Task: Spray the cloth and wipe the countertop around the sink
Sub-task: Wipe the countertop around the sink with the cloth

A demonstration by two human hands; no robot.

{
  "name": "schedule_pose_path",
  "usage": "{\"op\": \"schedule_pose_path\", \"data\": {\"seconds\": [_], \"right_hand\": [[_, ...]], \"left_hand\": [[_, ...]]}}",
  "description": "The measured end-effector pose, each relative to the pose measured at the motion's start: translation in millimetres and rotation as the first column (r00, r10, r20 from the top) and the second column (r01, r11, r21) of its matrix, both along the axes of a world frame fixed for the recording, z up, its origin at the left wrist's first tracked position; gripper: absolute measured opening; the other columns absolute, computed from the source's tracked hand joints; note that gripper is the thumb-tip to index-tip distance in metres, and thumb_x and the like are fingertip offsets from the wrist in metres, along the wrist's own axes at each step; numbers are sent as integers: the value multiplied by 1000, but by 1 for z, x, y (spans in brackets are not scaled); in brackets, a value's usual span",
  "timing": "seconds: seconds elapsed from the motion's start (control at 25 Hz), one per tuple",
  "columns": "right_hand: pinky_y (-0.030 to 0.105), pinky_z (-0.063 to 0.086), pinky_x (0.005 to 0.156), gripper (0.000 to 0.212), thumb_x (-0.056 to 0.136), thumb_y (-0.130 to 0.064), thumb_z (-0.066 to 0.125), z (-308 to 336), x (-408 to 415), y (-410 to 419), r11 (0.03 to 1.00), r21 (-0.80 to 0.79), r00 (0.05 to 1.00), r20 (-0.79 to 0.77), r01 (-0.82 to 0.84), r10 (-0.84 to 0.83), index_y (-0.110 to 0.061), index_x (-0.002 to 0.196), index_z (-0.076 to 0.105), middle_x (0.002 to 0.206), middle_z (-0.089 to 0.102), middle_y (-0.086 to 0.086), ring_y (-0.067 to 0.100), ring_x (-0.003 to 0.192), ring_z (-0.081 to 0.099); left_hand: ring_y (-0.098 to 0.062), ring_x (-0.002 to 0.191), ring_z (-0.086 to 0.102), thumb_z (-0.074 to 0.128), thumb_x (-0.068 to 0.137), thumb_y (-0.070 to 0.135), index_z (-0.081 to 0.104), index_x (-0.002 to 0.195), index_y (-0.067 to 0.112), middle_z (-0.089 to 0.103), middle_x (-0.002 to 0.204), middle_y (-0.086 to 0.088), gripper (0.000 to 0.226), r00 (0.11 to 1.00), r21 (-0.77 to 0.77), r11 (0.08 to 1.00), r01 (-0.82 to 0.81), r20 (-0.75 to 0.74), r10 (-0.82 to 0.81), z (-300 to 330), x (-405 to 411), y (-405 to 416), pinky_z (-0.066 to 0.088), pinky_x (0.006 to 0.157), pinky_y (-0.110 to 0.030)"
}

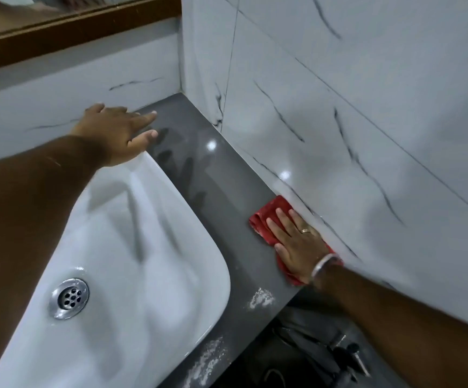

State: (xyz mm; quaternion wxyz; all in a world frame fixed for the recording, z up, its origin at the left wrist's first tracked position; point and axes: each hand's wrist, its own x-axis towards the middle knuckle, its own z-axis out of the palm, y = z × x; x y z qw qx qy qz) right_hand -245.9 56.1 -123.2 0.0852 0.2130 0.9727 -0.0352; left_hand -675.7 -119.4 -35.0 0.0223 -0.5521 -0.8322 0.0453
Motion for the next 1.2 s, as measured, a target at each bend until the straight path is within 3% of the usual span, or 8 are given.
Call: {"op": "schedule_pose_path", "data": {"seconds": [0.08,0.24,0.44,0.64,0.84,0.92,1.04,1.2], "right_hand": [[54,32,113,62,92,-34,45,-8,-5,-29,986,-64,988,-27,153,-155,-22,151,31,159,30,15,42,144,28],[55,40,106,57,88,-38,43,-2,37,-35,940,-9,940,10,-342,342,-23,144,45,153,41,16,44,136,41],[56,30,111,60,90,-32,51,6,35,-46,979,-93,984,2,180,-180,-20,148,38,156,33,19,47,140,32],[60,44,100,60,83,-35,45,6,54,-50,920,-13,920,8,-392,392,-18,140,51,148,46,20,50,128,48],[63,34,104,60,86,-36,40,-5,42,-102,978,-126,974,-137,166,-182,-12,140,50,147,44,27,55,131,41],[61,37,104,59,86,-37,44,-14,47,-158,983,-133,980,-169,-129,106,-16,140,51,147,46,23,51,132,42],[57,34,112,54,95,-35,30,-32,48,-133,755,70,748,-99,-653,656,-19,144,44,151,44,13,40,141,34],[65,30,108,61,94,-42,26,-31,57,-67,997,16,973,-220,70,-65,-12,144,45,151,39,27,53,135,33]], "left_hand": [[-35,142,34,-1,91,66,23,155,32,44,153,-10,77,999,-91,995,-32,19,33,6,8,2,18,115,-61],[-33,150,17,-4,85,65,18,156,36,27,162,-11,79,988,-149,979,142,78,-132,28,85,12,7,119,-59],[-39,150,-14,33,98,55,4,157,32,-8,166,-13,70,970,5,1000,4,245,-5,21,241,-18,-5,116,-66],[-25,143,-36,3,95,64,-22,153,29,-34,156,1,72,871,-20,944,-329,381,312,11,331,-101,-11,118,-61],[-13,148,-26,0,91,73,-26,151,35,-22,163,7,75,782,-59,837,-545,326,532,11,320,-281,-16,120,-51],[-13,150,-20,4,91,75,-17,153,35,-9,166,5,77,772,-111,823,-556,296,562,14,312,-333,-14,121,-50],[-23,152,-7,2,90,75,1,158,19,5,166,-4,88,765,-188,790,-583,200,612,25,300,-396,-9,122,-51],[-28,152,6,10,96,59,13,158,16,16,163,-10,76,854,-216,862,-458,161,494,34,285,-426,1,123,-52]]}}
